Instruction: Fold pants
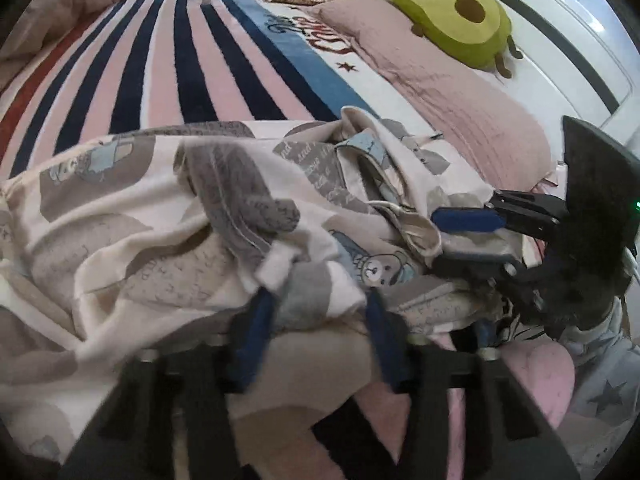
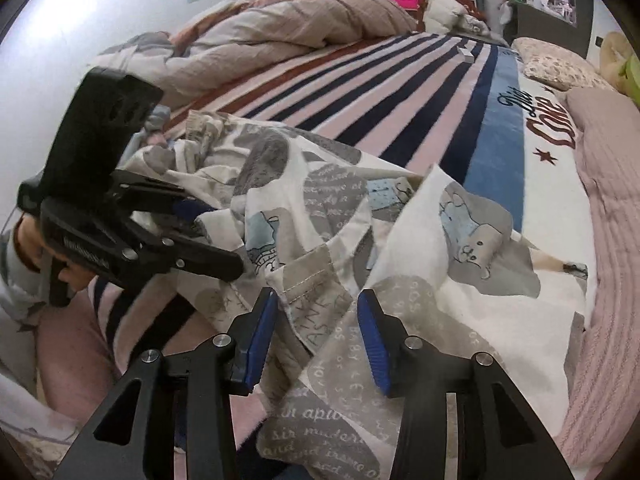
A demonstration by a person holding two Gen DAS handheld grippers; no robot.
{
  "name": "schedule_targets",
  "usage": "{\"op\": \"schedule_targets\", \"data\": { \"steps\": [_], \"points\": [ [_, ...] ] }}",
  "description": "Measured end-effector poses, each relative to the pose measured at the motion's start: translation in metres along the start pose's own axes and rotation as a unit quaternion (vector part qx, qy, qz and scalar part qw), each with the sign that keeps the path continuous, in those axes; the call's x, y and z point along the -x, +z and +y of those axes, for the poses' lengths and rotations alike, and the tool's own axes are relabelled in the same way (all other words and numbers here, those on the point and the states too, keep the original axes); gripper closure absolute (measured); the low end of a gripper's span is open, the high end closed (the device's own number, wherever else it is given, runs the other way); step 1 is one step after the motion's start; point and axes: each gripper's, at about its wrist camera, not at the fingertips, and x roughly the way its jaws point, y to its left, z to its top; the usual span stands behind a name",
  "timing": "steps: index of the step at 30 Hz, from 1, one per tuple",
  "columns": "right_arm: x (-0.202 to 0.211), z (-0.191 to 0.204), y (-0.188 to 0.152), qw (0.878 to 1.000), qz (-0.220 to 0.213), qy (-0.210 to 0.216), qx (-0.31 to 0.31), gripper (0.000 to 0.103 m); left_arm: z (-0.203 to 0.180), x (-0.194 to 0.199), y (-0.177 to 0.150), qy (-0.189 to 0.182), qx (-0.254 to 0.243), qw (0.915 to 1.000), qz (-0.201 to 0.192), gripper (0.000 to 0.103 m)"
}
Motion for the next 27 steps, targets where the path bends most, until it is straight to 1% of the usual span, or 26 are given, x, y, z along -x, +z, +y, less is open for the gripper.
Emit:
{"op": "schedule_targets", "data": {
  "steps": [1,2,3,4,6,7,9,10,11,12,13,14,15,16,18,19,20,21,22,24,25,26,27],
  "points": [
    [0.002,-0.003,-0.001,1.000,0.000,-0.007,-0.004,0.067,-0.001,0.006,-0.002,0.003,-0.002,1.0000,-0.005,0.083],
    [0.004,-0.007,-0.002,1.000,-0.001,-0.019,-0.008,0.067,-0.003,0.010,-0.003,0.010,-0.008,0.9999,-0.008,0.092],
    [0.007,-0.011,-0.003,0.999,-0.003,-0.035,-0.011,0.067,-0.005,0.014,-0.005,0.015,-0.016,0.9997,-0.011,0.094],
    [0.009,-0.014,-0.003,0.999,-0.004,-0.047,-0.013,0.067,-0.007,0.016,-0.007,0.015,-0.019,0.9996,-0.011,0.094],
    [0.012,-0.019,-0.005,0.997,-0.003,-0.070,-0.013,0.066,-0.010,0.022,-0.012,0.030,-0.031,0.9990,-0.011,0.095],
    [0.014,-0.023,-0.006,0.996,-0.001,-0.092,-0.009,0.066,-0.010,0.025,-0.016,0.040,-0.036,0.9985,-0.008,0.094],
    [0.017,-0.029,-0.008,0.990,0.001,-0.142,0.002,0.066,-0.007,0.025,-0.022,0.044,-0.028,0.9986,0.004,0.095],
    [0.019,-0.035,-0.009,0.988,0.002,-0.153,0.000,0.066,-0.006,0.026,-0.025,0.045,-0.024,0.9986,0.014,0.094],
    [0.022,-0.039,-0.010,0.989,0.002,-0.148,-0.009,0.066,-0.006,0.028,-0.026,0.055,-0.025,0.9980,0.019,0.094],
    [0.028,-0.047,-0.012,0.992,-0.003,-0.120,-0.029,0.066,-0.006,0.032,-0.028,0.068,-0.030,0.9971,0.016,0.093],
    [0.032,-0.050,-0.013,0.994,-0.009,-0.101,-0.039,0.066,-0.007,0.038,-0.027,0.076,-0.032,0.9966,0.006,0.085],
    [0.035,-0.052,-0.014,0.995,-0.016,-0.085,-0.047,0.066,-0.007,0.044,-0.025,0.070,-0.030,0.9971,-0.004,0.074],
    [0.038,-0.051,-0.014,0.996,-0.023,-0.068,-0.049,0.066,-0.008,0.052,-0.020,0.053,-0.025,0.9980,-0.022,0.069],
    [0.039,-0.050,-0.014,0.997,-0.026,-0.054,-0.048,0.066,-0.010,0.055,-0.016,0.042,-0.022,0.9984,-0.032,0.065],
    [0.034,-0.045,-0.013,0.998,-0.025,-0.023,-0.053,0.060,-0.018,0.056,-0.003,0.021,-0.019,0.9986,-0.046,0.065],
    [0.030,-0.042,-0.012,0.998,-0.023,-0.009,-0.052,0.054,-0.022,0.053,0.002,0.012,-0.017,0.9986,-0.049,0.065],
    [0.026,-0.038,-0.012,0.999,-0.019,-0.002,-0.046,0.048,-0.027,0.048,0.008,0.000,-0.016,0.9987,-0.049,0.063],
    [0.019,-0.031,-0.012,0.999,-0.012,-0.007,-0.033,0.045,-0.032,0.038,0.016,-0.016,-0.014,0.9988,-0.045,0.062],
    [0.014,-0.026,-0.013,1.000,-0.005,-0.013,-0.022,0.044,-0.036,0.030,0.021,-0.021,-0.012,0.9989,-0.041,0.062],
    [0.004,-0.023,-0.018,1.000,0.013,-0.010,-0.011,0.044,-0.043,0.009,0.031,-0.023,-0.010,0.9993,-0.027,0.062],
    [0.003,-0.023,-0.020,1.000,0.015,-0.010,-0.010,0.044,-0.046,-0.004,0.036,-0.025,-0.012,0.9995,-0.016,0.062],
    [0.003,-0.023,-0.023,1.000,0.014,-0.015,-0.006,0.047,-0.049,-0.015,0.039,-0.027,-0.013,0.9995,-0.007,0.062],
    [0.006,-0.025,-0.027,1.000,0.009,-0.028,0.002,0.049,-0.050,-0.025,0.040,-0.029,-0.012,0.9995,0.000,0.062]
  ]
}}
